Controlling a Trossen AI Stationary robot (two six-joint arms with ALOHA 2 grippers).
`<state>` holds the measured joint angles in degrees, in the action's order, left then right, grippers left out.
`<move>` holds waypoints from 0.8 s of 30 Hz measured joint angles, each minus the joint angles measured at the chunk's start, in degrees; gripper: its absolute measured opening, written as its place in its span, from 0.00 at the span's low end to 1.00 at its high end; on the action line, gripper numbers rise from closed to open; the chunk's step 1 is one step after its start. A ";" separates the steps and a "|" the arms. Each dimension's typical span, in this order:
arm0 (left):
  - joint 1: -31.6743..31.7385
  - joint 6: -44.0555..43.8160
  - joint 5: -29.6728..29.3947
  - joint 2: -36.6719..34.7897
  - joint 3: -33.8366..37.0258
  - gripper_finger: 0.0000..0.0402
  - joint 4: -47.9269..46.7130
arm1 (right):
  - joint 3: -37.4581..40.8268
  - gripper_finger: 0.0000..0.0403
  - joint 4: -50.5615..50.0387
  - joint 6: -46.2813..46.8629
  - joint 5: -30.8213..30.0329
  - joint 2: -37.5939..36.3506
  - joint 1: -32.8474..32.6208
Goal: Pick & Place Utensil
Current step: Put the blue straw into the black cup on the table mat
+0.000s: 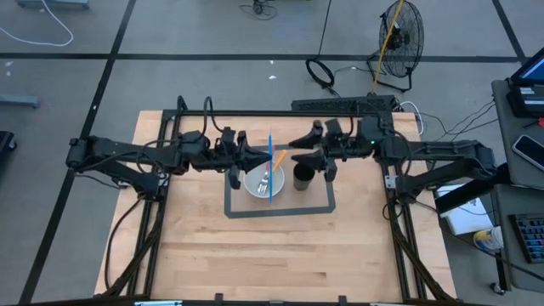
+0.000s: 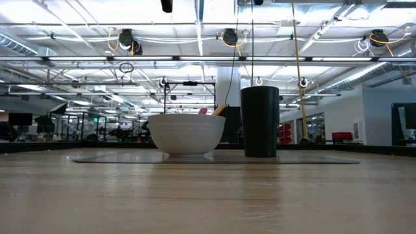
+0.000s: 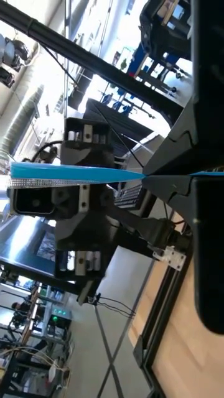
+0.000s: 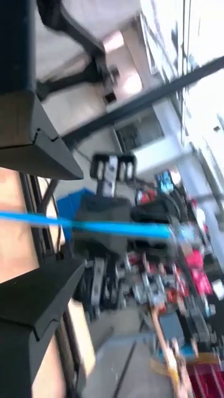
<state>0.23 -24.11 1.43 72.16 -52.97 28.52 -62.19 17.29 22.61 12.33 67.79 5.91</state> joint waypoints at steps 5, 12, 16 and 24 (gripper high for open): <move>-0.41 0.54 0.01 0.00 0.00 0.00 0.25 | 0.00 0.54 5.51 0.75 4.28 3.43 -0.04; -1.47 1.76 -0.51 0.00 0.02 0.00 0.01 | 0.00 0.52 8.24 2.25 4.47 6.09 -0.04; -1.52 2.44 -1.11 0.00 0.02 0.00 0.03 | 0.00 0.52 8.67 3.14 4.45 7.33 -0.04; -1.51 2.36 -0.82 1.95 0.11 0.00 2.32 | 0.00 0.52 9.14 3.22 4.43 7.36 0.41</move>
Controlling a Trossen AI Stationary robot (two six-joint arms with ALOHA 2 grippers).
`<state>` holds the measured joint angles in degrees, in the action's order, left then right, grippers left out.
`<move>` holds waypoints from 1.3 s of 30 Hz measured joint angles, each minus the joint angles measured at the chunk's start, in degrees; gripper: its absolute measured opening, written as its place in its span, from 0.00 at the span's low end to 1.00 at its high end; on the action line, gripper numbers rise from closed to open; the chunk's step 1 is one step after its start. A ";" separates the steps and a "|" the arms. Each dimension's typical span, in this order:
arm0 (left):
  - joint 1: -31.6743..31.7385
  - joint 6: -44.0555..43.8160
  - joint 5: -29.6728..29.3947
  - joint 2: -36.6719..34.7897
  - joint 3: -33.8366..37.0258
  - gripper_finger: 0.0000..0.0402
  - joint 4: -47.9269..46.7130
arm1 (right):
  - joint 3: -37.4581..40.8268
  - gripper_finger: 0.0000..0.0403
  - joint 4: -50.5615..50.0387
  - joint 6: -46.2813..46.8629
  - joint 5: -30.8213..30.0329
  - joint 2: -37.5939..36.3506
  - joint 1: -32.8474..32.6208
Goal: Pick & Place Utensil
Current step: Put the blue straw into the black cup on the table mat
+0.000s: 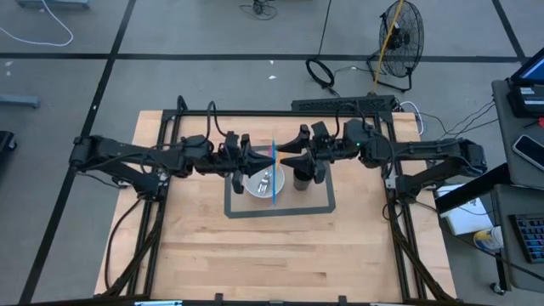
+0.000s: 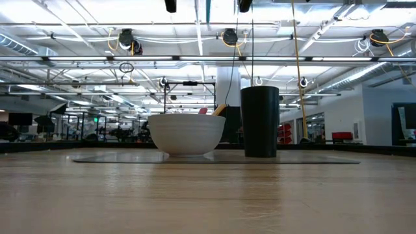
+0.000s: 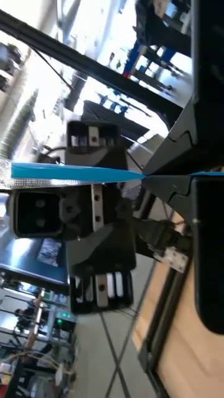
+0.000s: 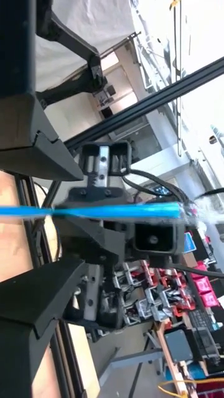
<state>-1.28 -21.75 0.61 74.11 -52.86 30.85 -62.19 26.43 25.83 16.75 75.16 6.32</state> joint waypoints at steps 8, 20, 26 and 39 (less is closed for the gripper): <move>0.00 -1.89 1.35 3.49 0.02 0.00 3.49 | 0.00 0.52 -0.08 0.06 0.02 0.00 0.42; 0.00 -2.37 1.65 4.13 -0.04 0.00 3.57 | 0.00 0.45 -1.90 -0.07 -0.02 0.00 0.79; 0.13 -2.37 0.83 4.11 -0.04 0.00 3.63 | 0.00 0.32 -1.86 -1.11 -0.01 0.00 0.79; 0.13 -2.41 -1.16 4.11 -0.04 0.00 1.89 | 0.00 0.07 -1.87 -1.66 0.18 0.00 0.79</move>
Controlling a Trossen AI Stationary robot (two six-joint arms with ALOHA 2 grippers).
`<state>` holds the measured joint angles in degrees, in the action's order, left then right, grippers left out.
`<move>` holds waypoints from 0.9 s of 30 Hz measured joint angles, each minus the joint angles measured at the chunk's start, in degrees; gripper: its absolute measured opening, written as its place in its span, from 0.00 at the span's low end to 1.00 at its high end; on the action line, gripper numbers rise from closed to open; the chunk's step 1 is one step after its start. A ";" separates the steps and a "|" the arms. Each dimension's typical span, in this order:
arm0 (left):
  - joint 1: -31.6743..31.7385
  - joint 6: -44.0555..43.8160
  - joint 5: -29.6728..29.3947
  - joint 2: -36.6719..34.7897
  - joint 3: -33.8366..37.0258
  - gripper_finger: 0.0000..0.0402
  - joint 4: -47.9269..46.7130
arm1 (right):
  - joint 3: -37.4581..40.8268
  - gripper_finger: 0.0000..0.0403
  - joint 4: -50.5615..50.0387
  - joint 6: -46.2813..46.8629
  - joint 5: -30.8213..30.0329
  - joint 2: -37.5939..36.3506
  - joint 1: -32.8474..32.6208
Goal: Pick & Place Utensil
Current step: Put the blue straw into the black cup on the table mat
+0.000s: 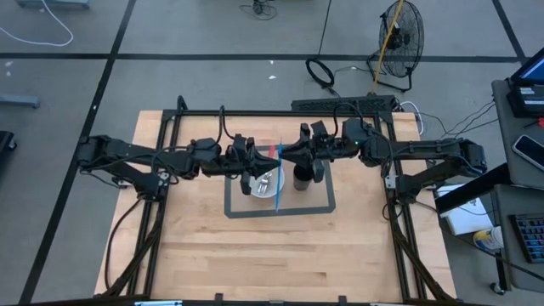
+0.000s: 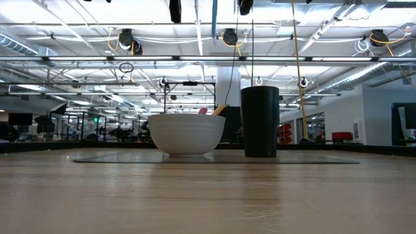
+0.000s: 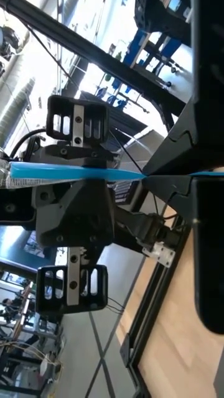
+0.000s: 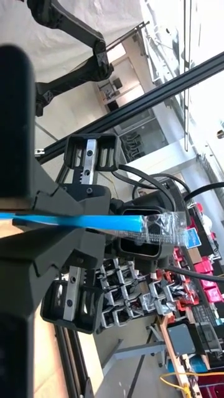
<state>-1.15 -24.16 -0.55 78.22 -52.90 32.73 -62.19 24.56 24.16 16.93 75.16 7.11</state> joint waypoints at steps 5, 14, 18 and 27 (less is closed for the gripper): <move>0.00 -0.02 0.02 0.00 0.00 0.00 -0.02 | 0.00 0.01 0.02 -0.12 1.31 0.00 0.02; -0.04 -0.09 -0.92 0.00 0.00 0.01 -0.02 | 0.00 0.00 0.00 -1.05 1.29 0.00 -0.11; -0.02 -0.09 -1.01 0.00 0.00 0.05 -0.02 | 0.00 0.00 0.02 -1.21 1.26 0.00 -0.11; 0.00 0.31 -2.19 0.00 0.00 0.24 -0.09 | 0.00 0.00 -0.11 -1.31 1.39 0.00 -0.13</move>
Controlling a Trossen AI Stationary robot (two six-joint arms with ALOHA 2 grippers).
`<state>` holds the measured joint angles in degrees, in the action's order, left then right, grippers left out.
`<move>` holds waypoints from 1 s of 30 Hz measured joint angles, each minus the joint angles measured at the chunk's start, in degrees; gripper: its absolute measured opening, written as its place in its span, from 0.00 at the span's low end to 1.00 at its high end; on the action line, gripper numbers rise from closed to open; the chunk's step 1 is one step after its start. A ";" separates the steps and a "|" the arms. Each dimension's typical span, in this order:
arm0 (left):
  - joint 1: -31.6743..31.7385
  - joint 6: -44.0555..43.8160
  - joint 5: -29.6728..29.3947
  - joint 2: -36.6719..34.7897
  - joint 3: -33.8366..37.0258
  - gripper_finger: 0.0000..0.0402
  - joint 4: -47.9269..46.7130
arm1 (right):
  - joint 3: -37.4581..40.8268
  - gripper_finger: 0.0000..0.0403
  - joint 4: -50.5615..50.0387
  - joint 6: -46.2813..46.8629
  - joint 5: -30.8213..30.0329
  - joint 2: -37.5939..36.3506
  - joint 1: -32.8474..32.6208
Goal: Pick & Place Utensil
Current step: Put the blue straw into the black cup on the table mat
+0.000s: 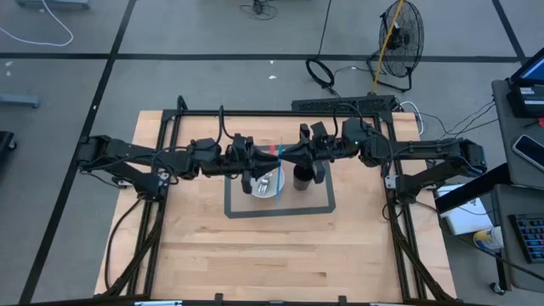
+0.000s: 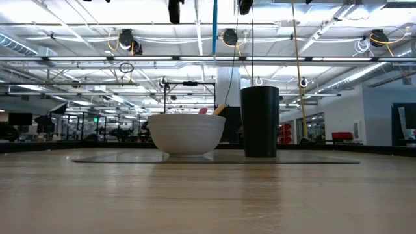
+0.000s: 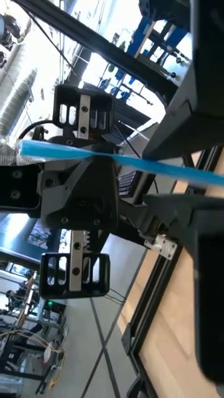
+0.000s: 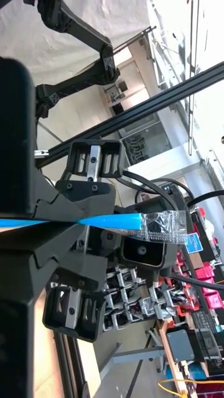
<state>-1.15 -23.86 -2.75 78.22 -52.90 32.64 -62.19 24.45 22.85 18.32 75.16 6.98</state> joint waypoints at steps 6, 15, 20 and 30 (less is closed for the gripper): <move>0.00 0.01 -0.32 0.00 0.00 0.44 -0.32 | 0.00 0.00 -0.85 -0.23 0.05 -0.33 -0.02; 0.00 0.11 1.33 -1.33 0.00 0.60 -2.96 | -0.06 0.00 -5.24 -2.75 -0.32 -5.35 1.62; 1.21 0.99 0.96 -5.44 -0.07 0.61 -10.87 | -0.04 0.00 -13.64 -5.56 -4.42 -10.55 1.95; 4.45 5.68 -3.80 -17.51 -0.04 0.57 -32.97 | -0.04 0.00 -20.53 -10.39 -11.07 -17.97 1.95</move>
<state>3.30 -18.17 -6.55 60.70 -52.95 -0.33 -62.24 3.92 12.47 7.25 57.19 8.93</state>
